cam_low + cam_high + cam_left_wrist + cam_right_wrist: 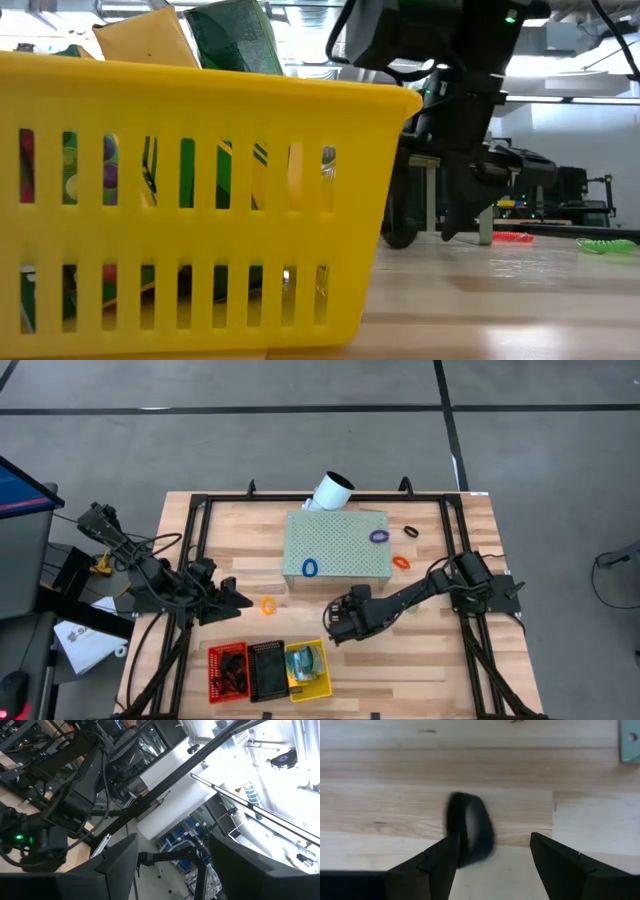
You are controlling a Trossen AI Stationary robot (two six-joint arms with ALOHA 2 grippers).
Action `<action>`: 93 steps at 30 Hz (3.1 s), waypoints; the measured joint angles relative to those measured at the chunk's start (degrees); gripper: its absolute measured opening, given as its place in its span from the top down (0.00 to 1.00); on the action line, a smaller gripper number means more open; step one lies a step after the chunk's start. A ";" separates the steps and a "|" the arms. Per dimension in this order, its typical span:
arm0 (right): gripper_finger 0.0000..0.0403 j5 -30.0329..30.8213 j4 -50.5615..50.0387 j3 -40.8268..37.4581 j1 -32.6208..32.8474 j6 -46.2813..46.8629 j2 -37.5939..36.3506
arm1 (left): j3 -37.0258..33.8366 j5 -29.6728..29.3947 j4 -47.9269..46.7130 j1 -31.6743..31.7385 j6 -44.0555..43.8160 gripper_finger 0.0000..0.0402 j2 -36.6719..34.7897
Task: Pick & Place Office Desk Supplies
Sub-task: Put the black rubber band into the red bin
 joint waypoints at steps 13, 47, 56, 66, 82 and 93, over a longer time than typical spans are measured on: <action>0.74 -3.07 1.70 0.00 -0.42 -3.21 0.00 | 0.00 0.00 0.30 0.00 0.06 0.41 0.00; 1.00 27.34 -17.08 44.77 17.58 -12.62 -0.20 | 1.59 3.56 1.73 0.00 7.94 0.40 17.21; 1.00 25.26 -16.98 54.60 12.93 -27.74 -0.20 | 10.67 -2.52 1.74 3.69 34.14 0.40 23.76; 1.00 25.07 -14.58 55.41 11.45 -31.71 -0.17 | 12.35 0.19 2.08 10.26 35.79 0.43 24.83; 1.00 25.31 -13.23 55.41 9.91 -34.93 -0.15 | 12.36 2.21 5.03 11.15 34.77 0.60 24.76; 1.00 25.21 -11.86 55.41 9.24 -37.11 -0.13 | 12.35 1.30 5.46 13.16 27.88 0.89 24.76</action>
